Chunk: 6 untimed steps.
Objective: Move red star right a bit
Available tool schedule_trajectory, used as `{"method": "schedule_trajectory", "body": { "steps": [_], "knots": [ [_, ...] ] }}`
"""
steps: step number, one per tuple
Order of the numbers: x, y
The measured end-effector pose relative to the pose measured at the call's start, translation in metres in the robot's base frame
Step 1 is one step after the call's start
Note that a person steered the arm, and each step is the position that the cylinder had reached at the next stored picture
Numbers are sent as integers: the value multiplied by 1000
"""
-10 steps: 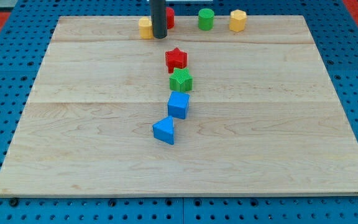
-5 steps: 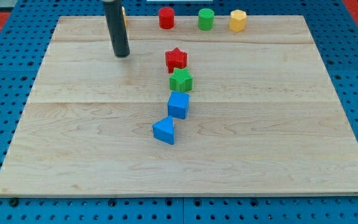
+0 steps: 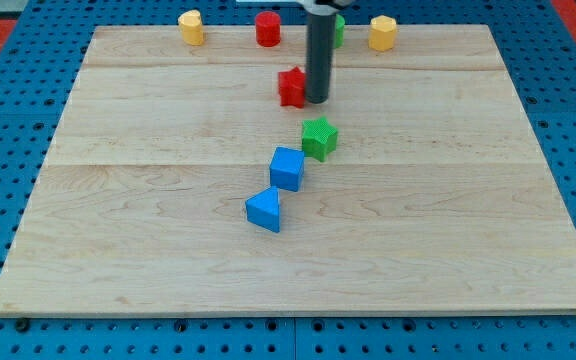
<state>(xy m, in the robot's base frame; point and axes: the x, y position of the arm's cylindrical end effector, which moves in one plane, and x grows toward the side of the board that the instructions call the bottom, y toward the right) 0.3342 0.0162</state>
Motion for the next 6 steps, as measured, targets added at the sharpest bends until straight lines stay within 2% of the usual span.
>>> {"method": "schedule_trajectory", "body": {
  "steps": [1, 2, 3, 4, 5, 6],
  "knots": [
    [26, -4],
    [24, -35],
    [-8, -77],
    [-24, -56],
    [14, -48],
    [14, -28]
  ]
}}
